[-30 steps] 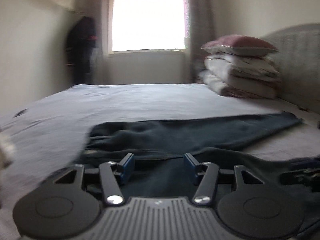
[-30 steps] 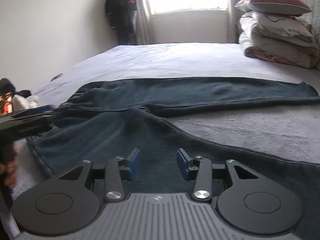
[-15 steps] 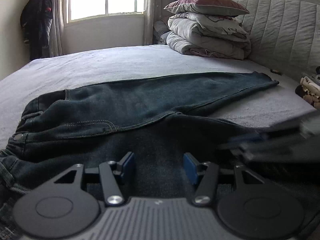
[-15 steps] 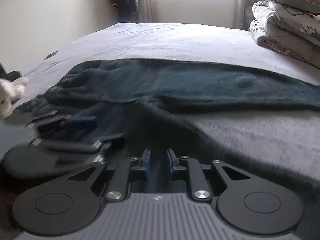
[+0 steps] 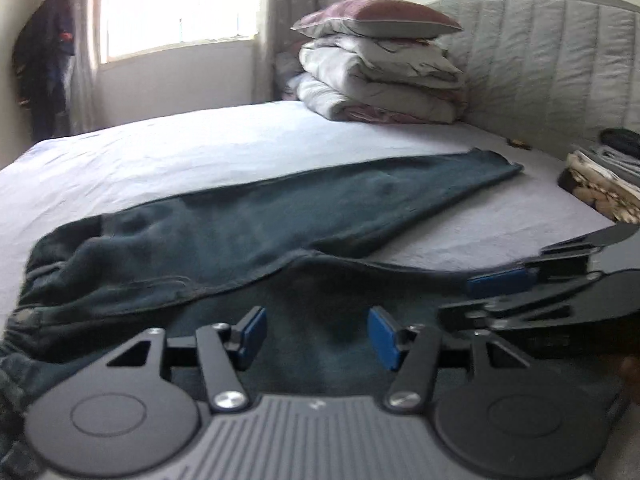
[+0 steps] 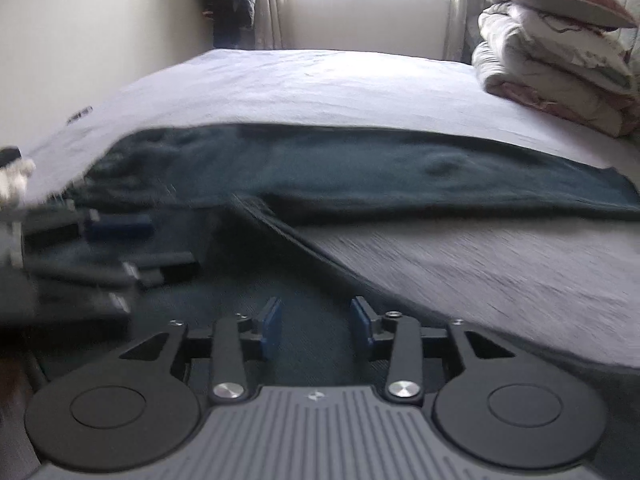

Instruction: Fold clothes

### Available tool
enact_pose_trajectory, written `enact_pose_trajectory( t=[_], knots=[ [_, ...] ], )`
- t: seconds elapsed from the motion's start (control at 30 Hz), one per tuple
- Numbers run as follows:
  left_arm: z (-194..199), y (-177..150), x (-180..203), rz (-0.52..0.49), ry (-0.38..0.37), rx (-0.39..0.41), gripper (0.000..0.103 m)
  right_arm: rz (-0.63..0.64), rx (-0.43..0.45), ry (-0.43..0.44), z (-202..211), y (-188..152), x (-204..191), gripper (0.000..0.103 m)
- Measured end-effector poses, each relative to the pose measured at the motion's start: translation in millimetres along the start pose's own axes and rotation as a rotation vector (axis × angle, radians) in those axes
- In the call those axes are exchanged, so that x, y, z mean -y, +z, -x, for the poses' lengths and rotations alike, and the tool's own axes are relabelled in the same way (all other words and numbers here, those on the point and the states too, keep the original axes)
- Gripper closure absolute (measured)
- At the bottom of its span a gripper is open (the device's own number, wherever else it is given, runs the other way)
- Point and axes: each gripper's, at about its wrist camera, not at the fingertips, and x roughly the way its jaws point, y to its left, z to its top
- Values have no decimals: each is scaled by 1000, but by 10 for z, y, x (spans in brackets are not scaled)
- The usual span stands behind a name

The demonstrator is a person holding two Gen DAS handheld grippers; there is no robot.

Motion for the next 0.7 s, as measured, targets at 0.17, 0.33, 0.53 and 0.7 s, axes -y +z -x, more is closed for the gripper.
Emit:
enact_pose_trajectory(
  t=[0.17, 0.33, 0.53, 0.7],
  knots=[
    [-93, -114, 110, -68, 22, -29, 39, -30, 7, -61, 345, -293, 481, 43],
    [-55, -68, 80, -49, 21, -41, 38, -161, 3, -148, 610, -535, 978, 40],
    [-15, -24, -11, -20, 81, -43, 33, -211, -8, -160, 667, -551, 1021, 39],
    [-16, 23, -176, 65, 113, -79, 33, -136, -45, -196, 560, -481, 895, 37]
  ],
)
